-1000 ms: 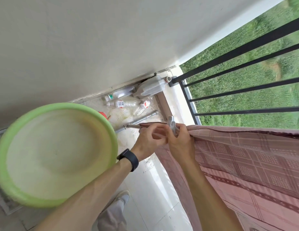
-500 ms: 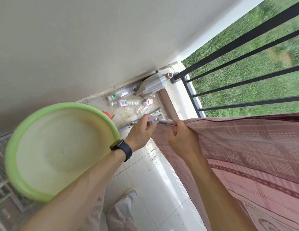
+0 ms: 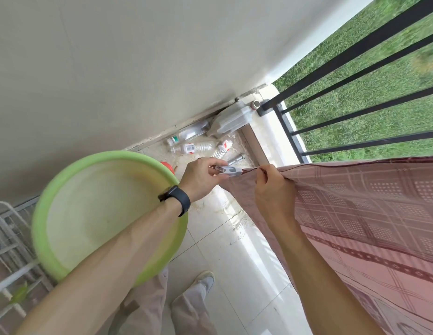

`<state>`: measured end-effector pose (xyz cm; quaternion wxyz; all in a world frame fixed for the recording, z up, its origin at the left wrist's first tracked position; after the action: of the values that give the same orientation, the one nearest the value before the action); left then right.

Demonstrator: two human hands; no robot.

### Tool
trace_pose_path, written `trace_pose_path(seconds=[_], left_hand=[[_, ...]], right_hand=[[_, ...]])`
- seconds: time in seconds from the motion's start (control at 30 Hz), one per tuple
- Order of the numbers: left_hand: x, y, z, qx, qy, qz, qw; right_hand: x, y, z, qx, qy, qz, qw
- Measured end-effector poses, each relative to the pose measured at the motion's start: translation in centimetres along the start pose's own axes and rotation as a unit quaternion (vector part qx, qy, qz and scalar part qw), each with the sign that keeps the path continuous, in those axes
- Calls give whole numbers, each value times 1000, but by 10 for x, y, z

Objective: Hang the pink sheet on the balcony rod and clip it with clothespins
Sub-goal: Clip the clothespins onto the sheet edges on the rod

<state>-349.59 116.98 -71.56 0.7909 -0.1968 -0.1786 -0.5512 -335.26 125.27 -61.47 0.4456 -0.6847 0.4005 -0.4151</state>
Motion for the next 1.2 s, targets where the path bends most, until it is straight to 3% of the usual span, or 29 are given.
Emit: trace_pose_path(seconds=[0.3,0.57,0.83,1.03,1.2], left_hand=[[-15,9,18,-97,110,50,988],[-26,25,38,-193,182,-42,963],[8,19,33,-296,112,-73,946],[101,13,27,-445,92,-95,885],[170,15,45,-495,30,-108,862]], right_hand=[[-2,2,4,-6,-7,-2,1000],[-1,0,0,6,-7,-10,1000],[35,1,-7,-12,-46,-72,996],[92,-18,-1,38,-18,-160,986],[152,-61,0,31,-27,-150,988]])
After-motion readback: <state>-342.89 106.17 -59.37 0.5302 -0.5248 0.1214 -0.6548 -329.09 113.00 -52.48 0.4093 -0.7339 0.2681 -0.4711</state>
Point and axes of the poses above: each hand's wrist, its own x-axis away from the middle knuckle, its own y-axis out of the palm, z = x × y, the point moved 4 cm from there along -x, towards the middle knuckle, and after that the axes turned 1 degree about x, right-handed, at the moved point
